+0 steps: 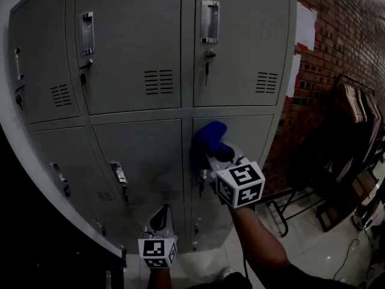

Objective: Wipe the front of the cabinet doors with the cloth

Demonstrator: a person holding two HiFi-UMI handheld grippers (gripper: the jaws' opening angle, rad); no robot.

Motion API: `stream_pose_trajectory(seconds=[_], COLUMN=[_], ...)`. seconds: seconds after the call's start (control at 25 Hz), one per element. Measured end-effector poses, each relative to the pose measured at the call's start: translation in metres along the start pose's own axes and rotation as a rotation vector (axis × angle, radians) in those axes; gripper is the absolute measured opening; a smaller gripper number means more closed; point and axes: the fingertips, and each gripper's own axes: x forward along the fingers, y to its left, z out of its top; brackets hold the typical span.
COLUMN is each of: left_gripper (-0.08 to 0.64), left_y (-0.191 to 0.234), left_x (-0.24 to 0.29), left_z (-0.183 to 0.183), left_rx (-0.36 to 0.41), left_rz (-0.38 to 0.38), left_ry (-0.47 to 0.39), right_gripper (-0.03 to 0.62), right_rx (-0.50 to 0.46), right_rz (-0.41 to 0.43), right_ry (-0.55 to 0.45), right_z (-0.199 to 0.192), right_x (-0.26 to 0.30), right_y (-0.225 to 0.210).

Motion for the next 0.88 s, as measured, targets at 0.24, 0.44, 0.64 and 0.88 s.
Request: stream_pose_trajectory(seconds=[0.24, 0.44, 0.64, 0.88], left_gripper=[0.014, 0.014, 0.014, 0.014], left_y=[0.000, 0.008, 0.012, 0.007], left_x=[-0.006, -0.012, -0.017, -0.016], left_z=[0.001, 0.006, 0.001, -0.010], left_rx=[0.004, 0.012, 0.019, 0.003], left_rz=[0.004, 0.026, 0.034, 0.020], left_ry=[0.003, -0.002, 0.015, 0.039], right_gripper=[0.061, 0.061, 0.061, 0.061], right_rx=[-0.010, -0.004, 0.005, -0.018], right_rz=[0.001, -0.030, -0.098, -0.177], right_ry=[0.061, 0.069, 0.094, 0.131], right_z=[0.009, 0.004, -0.008, -0.019], right_x=[0.021, 0.013, -0.007, -0.033], right_y=[-0.013, -0.030, -0.065, -0.111])
